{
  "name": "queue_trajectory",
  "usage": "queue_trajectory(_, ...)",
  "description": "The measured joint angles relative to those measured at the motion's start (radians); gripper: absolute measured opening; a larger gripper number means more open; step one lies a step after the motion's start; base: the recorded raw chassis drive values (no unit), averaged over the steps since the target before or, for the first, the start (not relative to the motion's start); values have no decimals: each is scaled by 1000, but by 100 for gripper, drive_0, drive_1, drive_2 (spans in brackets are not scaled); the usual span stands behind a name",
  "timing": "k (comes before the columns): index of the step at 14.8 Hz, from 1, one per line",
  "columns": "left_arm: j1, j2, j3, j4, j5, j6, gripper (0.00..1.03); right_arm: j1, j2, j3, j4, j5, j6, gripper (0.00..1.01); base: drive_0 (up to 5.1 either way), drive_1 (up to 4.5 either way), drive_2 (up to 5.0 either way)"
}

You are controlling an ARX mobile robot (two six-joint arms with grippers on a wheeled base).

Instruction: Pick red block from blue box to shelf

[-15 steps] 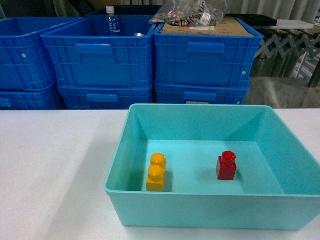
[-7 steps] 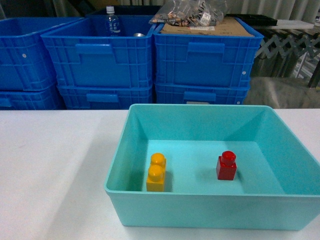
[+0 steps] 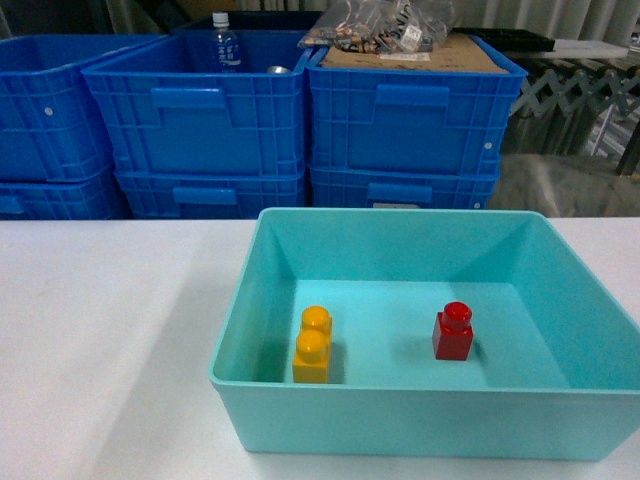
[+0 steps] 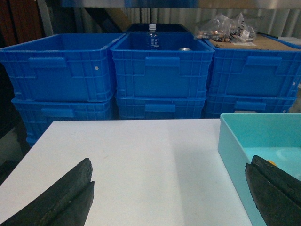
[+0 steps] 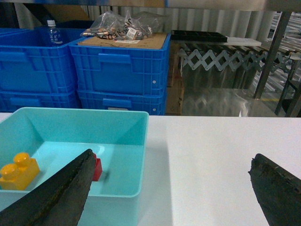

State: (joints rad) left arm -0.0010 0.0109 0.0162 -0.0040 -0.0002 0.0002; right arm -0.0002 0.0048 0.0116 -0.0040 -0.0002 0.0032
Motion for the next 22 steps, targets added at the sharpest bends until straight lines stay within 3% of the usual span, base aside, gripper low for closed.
queue_trajectory(22, 0, 0, 0, 0, 0, 0, 98, 0, 0, 0, 0, 0, 0, 98, 0, 0, 0)
